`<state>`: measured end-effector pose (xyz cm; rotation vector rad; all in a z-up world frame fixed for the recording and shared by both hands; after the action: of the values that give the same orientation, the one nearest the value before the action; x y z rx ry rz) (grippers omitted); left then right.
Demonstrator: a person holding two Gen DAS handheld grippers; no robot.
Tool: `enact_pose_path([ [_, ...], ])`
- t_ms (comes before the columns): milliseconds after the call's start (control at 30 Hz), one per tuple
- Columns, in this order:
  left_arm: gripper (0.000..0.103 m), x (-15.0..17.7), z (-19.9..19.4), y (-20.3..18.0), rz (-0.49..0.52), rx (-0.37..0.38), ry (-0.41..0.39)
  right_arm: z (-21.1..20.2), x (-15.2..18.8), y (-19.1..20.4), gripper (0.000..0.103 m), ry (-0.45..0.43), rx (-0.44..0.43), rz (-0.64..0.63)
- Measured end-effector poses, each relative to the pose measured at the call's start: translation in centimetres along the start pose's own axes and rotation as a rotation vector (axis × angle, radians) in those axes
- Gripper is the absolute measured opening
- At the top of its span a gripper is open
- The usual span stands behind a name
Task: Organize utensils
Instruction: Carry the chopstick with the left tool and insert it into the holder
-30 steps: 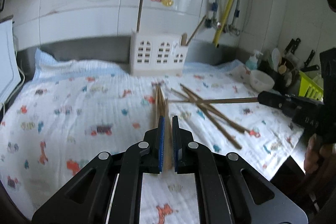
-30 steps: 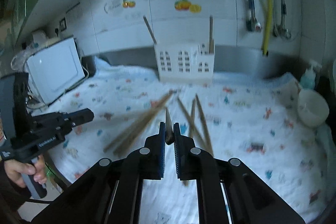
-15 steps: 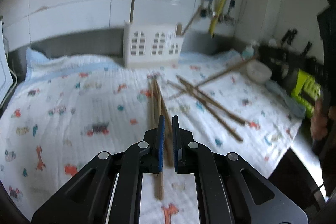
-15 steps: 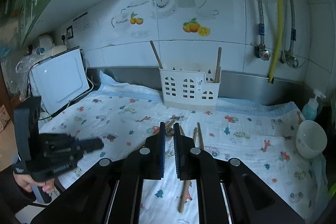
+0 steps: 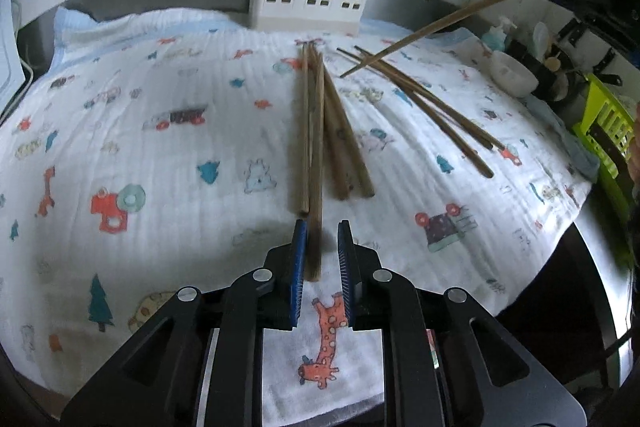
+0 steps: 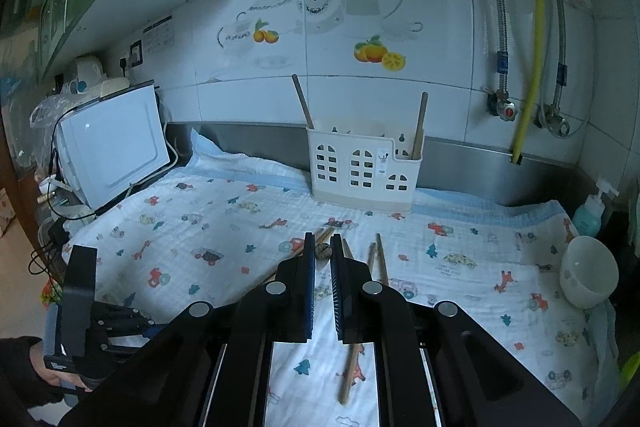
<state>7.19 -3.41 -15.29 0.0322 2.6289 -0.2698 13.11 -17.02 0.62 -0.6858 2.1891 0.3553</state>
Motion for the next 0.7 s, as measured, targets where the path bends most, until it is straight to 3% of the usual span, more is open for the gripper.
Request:
enact_pose_path([
  [133, 0.015, -0.2, 0.4, -0.1, 0.000, -0.026, -0.017, 0.0, 0.0, 0.0, 0.007, 0.000, -0.001, 0.001],
  [233, 0.009, -0.5, 0.5, -0.5, 0.021, -0.070, -0.024, 0.0, 0.0, 0.1, 0.007, -0.001, -0.004, 0.004],
  [367, 0.005, -1.2, -0.4, -0.9, 0.016, -0.033, -0.047, -0.4, -0.3, 0.1, 0.007, -0.010, -0.009, 0.002],
  [700, 0.005, -6.4, -6.9, -1.8, 0.037, -0.010, -0.271, -1.6, -2.6, -0.1, 0.007, -0.046, -0.019, -0.007],
])
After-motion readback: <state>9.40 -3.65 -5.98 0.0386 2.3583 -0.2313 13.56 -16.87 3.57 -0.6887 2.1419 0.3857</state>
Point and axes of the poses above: each gripper's, at about its wrist camera, not at the fingertips, and z roughly the way its jaws point, y to its left, x to its underside, the point moved 9 cm from there along z, roughly the way its jaws point, and after that the axes turned 13 degrees about y, right-handed, at the moved point
